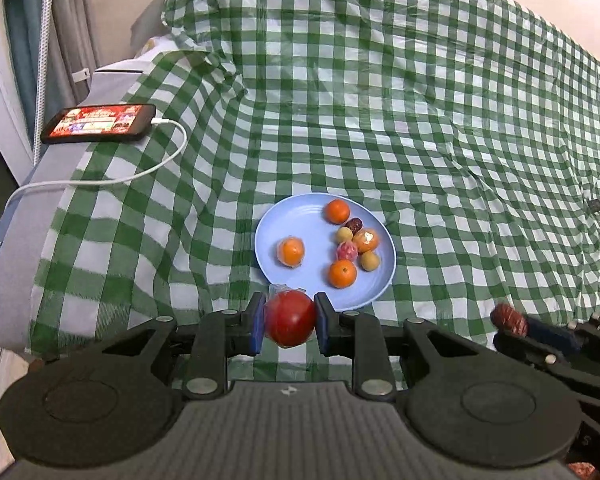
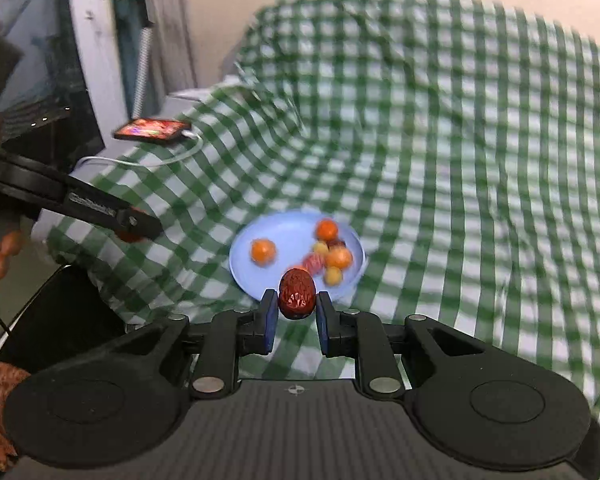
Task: Organize fruits
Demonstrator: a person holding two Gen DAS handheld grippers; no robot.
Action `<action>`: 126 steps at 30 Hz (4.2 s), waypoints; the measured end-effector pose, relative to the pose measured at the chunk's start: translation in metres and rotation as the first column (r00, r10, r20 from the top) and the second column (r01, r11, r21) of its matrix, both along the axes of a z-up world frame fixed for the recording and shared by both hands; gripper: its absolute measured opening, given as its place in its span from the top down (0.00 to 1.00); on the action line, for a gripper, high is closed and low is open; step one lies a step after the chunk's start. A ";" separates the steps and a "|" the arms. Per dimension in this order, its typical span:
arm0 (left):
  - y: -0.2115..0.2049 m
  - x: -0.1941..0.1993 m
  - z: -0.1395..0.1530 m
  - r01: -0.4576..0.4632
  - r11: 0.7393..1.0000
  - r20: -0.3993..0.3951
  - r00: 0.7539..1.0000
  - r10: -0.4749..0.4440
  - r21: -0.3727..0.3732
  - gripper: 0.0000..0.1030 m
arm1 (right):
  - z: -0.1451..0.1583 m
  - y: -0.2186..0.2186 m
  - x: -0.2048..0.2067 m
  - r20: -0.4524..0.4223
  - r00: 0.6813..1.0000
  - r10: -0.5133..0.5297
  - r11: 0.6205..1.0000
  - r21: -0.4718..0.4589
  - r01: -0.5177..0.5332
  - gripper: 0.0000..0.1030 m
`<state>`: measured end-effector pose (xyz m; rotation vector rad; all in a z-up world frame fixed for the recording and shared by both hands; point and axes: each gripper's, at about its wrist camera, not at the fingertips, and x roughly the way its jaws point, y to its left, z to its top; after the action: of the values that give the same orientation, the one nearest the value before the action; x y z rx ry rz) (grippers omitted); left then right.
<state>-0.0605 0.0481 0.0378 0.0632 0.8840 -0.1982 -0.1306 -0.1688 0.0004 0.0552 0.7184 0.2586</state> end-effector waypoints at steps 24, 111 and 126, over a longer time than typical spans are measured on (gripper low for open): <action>-0.036 0.119 -0.057 0.057 0.998 -0.073 0.996 -0.056 0.017 0.73 | -0.062 0.028 0.116 -0.057 0.997 0.045 0.999 -0.011 -0.046 0.79; -0.035 0.050 -0.055 -0.014 0.974 -0.043 0.999 0.025 0.225 0.00 | -0.041 0.047 0.041 0.067 0.994 -0.086 0.968 -0.230 0.099 0.01; -0.038 0.049 -0.061 -0.003 0.974 -0.068 0.997 0.019 0.226 0.00 | -0.043 0.046 0.042 0.056 0.994 -0.094 0.968 -0.227 0.104 0.01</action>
<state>-0.0118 0.0105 -0.0232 0.2649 0.9739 -0.0890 -0.0888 -0.1223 -0.0425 -0.1348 0.6945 0.0796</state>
